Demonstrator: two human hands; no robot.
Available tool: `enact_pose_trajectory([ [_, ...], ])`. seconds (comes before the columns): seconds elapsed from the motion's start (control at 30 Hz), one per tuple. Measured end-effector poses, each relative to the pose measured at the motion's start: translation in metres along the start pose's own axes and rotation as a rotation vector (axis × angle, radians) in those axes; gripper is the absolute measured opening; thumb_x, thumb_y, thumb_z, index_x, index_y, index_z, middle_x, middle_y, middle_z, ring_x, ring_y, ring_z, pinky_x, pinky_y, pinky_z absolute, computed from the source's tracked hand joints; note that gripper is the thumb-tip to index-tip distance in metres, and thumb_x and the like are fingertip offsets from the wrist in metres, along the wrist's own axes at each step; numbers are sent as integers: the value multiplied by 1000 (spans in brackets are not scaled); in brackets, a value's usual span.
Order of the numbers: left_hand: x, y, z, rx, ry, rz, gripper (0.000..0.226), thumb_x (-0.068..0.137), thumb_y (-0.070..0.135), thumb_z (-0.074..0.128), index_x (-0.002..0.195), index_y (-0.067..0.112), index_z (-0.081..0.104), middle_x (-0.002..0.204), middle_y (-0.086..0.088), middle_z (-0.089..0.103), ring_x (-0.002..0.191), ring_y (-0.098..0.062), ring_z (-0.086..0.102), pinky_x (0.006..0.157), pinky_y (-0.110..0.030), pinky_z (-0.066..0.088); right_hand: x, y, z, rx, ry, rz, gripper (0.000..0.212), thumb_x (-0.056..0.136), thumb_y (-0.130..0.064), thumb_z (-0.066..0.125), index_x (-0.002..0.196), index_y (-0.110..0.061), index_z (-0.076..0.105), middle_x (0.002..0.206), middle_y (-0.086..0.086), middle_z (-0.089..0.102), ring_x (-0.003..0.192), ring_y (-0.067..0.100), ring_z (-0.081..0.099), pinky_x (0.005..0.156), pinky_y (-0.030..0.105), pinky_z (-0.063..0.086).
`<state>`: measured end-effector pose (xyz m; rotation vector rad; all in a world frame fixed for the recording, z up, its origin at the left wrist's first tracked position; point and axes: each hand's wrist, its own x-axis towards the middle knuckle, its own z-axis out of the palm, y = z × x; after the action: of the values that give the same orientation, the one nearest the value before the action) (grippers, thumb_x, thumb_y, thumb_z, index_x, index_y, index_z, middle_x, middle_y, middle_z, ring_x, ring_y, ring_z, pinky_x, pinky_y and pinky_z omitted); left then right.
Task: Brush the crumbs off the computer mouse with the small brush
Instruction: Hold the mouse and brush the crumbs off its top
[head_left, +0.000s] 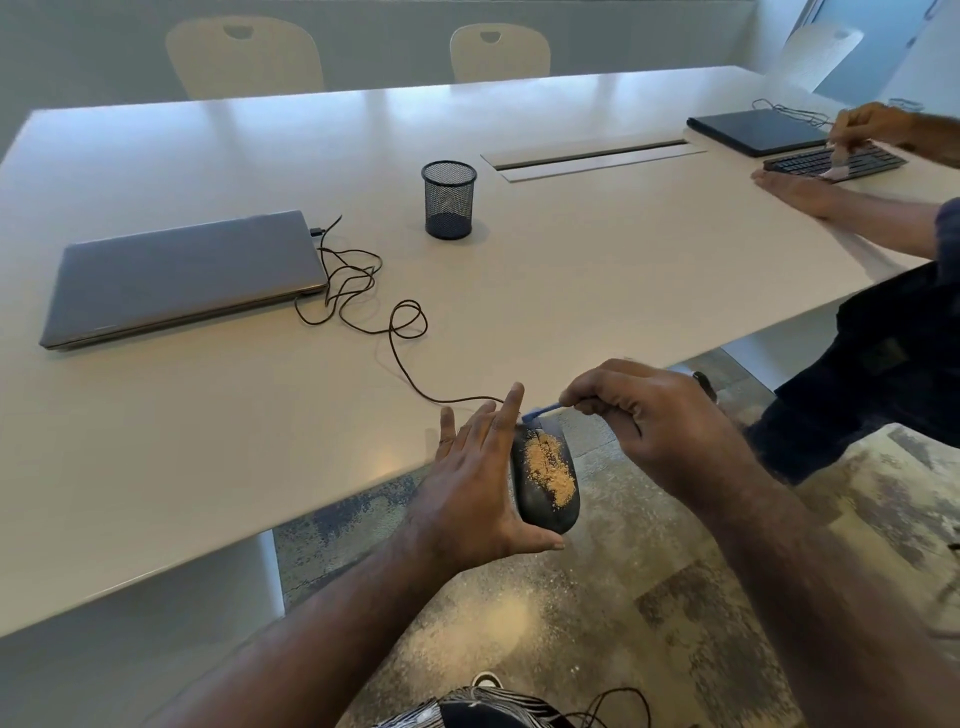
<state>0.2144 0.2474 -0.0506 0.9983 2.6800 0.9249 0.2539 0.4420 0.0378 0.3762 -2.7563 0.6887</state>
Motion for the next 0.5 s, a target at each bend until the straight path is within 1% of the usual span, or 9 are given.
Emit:
enact_pose_trajectory([
  [0.07, 1, -1, -1, -3, 1, -6, 146, 54, 76, 76, 149, 33, -27, 163, -1, 12, 150, -12, -2, 116, -37, -23, 0, 0, 0, 5, -22, 2, 25, 88, 1, 63, 104, -17, 72, 96, -13, 64, 87, 4, 65, 79, 18, 54],
  [0.1, 1, -1, -1, -2, -1, -5, 146, 54, 76, 76, 149, 33, -27, 163, -1, 13, 150, -13, -2, 116, -37, -23, 0, 1, -1, 13, -20, 5, 25, 88, 1, 63, 103, -17, 72, 95, -13, 64, 87, 4, 65, 79, 20, 55],
  [0.2, 1, 0, 1, 13, -11, 6, 146, 55, 77, 75, 149, 33, -28, 163, -1, 11, 150, -12, -4, 116, -37, -24, 1, 1, -3, 27, 19, -26, 24, 88, 2, 63, 102, -15, 72, 95, -9, 67, 85, 4, 65, 79, 17, 54],
  [0.27, 1, 1, 1, 9, -12, 6, 146, 55, 77, 75, 150, 30, -25, 164, -1, 8, 149, -11, -5, 115, -36, -25, 2, 0, -3, 17, 7, -45, 24, 88, 2, 63, 102, -16, 72, 98, -7, 69, 87, 6, 65, 79, 21, 55],
  [0.33, 2, 1, 0, -2, -9, 3, 146, 55, 77, 75, 150, 31, -25, 163, -1, 9, 149, -11, -5, 116, -37, -24, 2, 1, -4, -5, -43, -36, 25, 88, 0, 63, 102, -18, 72, 99, -9, 68, 89, 7, 65, 79, 25, 56],
  [0.4, 2, 0, 0, -3, -8, 3, 145, 55, 77, 75, 150, 33, -25, 163, -1, 10, 150, -11, -5, 117, -39, -23, 1, 5, -8, 0, -73, 2, 26, 88, 1, 62, 101, -19, 72, 97, -13, 66, 89, 2, 63, 81, 23, 56],
  [0.5, 1, -1, 1, 8, -14, 10, 144, 55, 78, 74, 148, 35, -28, 164, -1, 9, 150, -11, -6, 117, -40, -22, -1, 10, -17, 30, -41, 63, 28, 88, 3, 62, 101, -19, 72, 97, -13, 67, 89, -1, 63, 82, 17, 54],
])
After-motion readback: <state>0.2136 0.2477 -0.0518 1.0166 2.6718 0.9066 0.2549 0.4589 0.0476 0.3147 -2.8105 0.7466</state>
